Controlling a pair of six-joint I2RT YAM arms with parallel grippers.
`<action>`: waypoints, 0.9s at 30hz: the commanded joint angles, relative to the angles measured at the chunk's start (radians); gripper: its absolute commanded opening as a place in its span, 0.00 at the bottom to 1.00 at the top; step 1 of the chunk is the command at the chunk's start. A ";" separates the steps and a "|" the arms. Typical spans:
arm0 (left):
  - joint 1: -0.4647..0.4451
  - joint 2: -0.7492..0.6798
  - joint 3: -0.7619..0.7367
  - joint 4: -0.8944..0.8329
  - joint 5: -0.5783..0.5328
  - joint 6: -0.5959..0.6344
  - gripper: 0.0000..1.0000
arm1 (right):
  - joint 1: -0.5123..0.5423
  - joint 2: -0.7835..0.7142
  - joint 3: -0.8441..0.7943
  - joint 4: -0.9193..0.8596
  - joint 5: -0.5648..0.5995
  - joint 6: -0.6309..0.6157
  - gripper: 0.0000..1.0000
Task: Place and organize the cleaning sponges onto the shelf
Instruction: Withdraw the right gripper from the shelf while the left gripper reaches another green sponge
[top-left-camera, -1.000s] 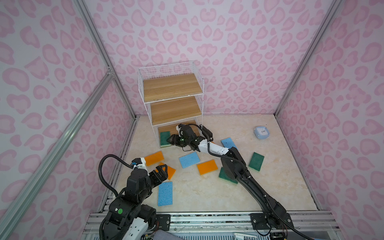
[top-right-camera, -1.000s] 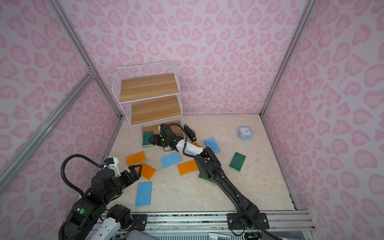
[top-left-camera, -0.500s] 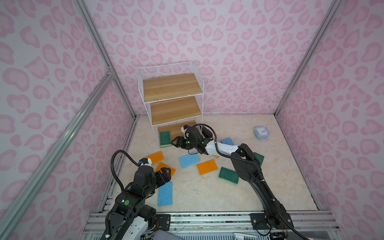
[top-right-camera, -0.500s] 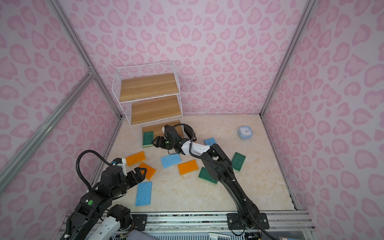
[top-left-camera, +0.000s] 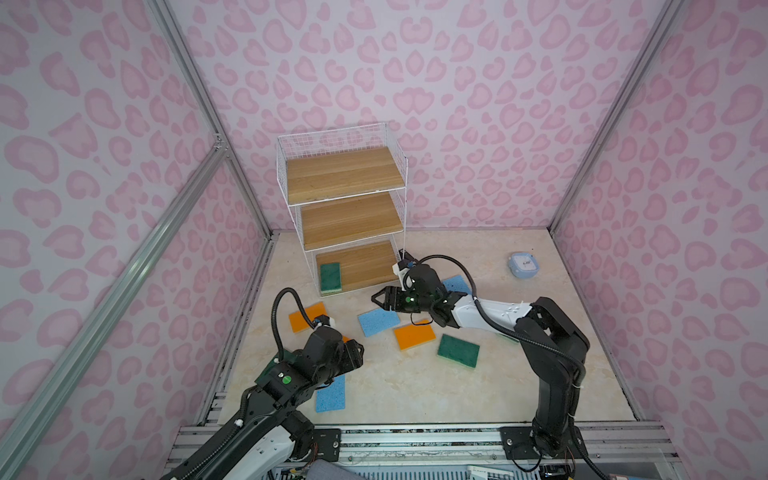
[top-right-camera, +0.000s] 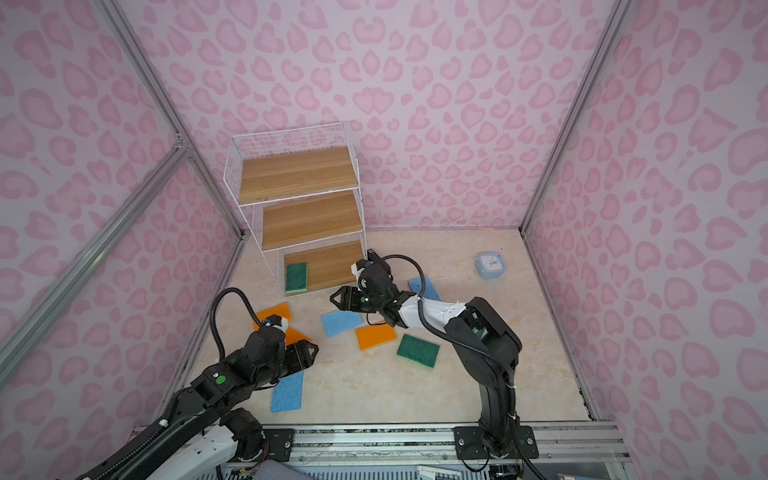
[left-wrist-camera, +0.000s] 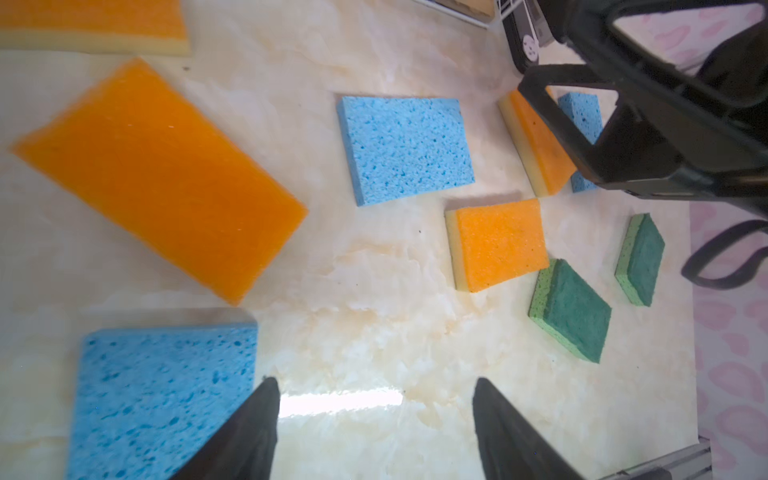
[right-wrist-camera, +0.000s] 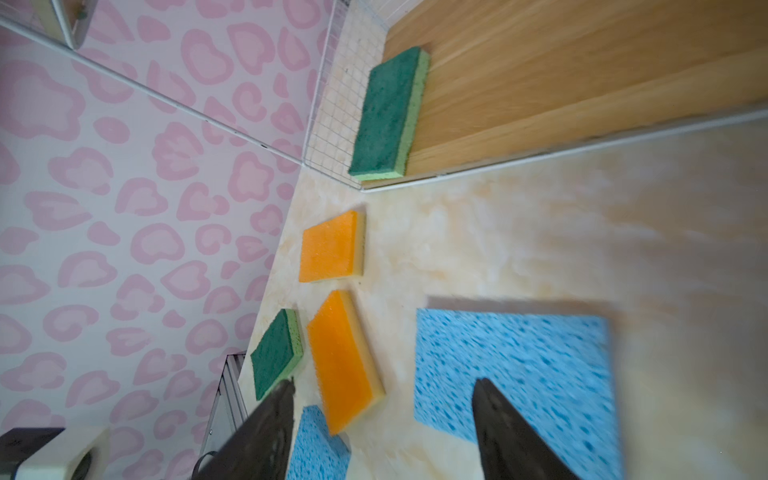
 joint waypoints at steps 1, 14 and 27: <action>-0.090 0.096 0.030 0.157 -0.086 -0.053 0.75 | -0.051 -0.119 -0.136 0.002 -0.009 -0.050 0.68; -0.327 0.653 0.247 0.488 -0.030 -0.060 0.61 | -0.489 -0.551 -0.569 -0.188 -0.129 -0.160 0.68; -0.401 0.898 0.365 0.603 0.064 -0.085 0.53 | -0.546 -0.543 -0.698 -0.126 -0.154 -0.132 0.66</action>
